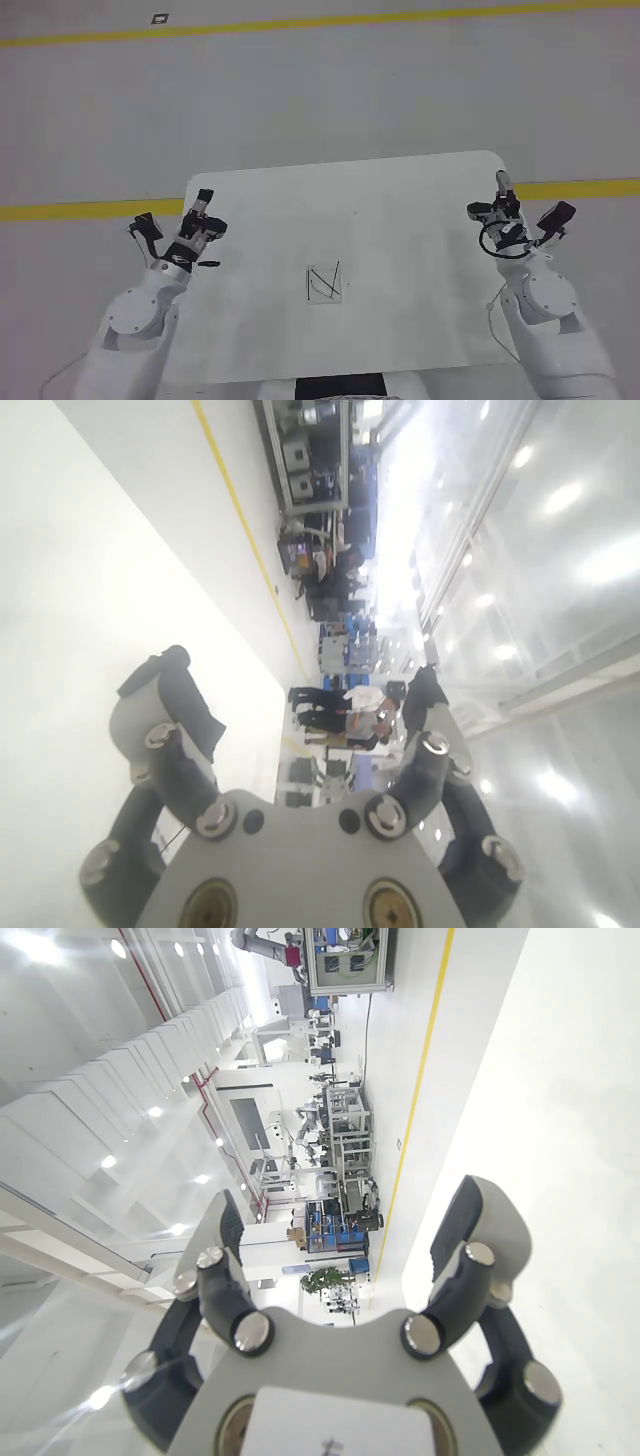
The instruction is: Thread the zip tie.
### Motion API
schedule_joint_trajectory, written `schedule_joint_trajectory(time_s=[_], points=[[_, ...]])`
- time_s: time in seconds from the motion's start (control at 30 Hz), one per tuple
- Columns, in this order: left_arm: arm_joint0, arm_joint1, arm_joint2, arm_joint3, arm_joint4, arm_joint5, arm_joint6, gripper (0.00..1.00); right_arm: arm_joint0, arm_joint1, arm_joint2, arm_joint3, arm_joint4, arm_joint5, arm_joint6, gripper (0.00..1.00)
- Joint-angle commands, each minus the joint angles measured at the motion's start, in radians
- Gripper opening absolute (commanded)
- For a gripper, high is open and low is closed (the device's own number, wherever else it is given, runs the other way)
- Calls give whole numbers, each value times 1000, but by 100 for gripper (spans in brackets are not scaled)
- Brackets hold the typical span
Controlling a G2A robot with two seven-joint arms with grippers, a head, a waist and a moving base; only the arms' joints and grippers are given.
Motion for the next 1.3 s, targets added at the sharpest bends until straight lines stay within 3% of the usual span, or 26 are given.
schedule_joint_trajectory(time_s=[0.0,0.33,0.47,0.57,0.93,1.0,1.2,1.27], points=[[7,3,4,0,15,-25,-71,100,0,0,0,0,0,0,0,100],[10,6,-2,2,40,-37,-88,100,0,0,0,0,0,0,0,100],[4,9,13,-2,71,-62,-150,100,0,0,0,0,0,0,0,100],[-1,15,24,6,89,-77,-232,100,0,0,0,0,0,0,0,100],[0,15,23,10,91,-78,-231,100,0,0,0,0,0,0,0,100],[1,16,37,-3,66,-96,-277,100,0,0,0,0,0,0,0,100],[-5,26,55,10,58,-133,-446,100,0,0,0,0,0,0,0,100],[-5,28,56,10,66,-146,-460,100,0,0,0,0,0,0,0,100]])
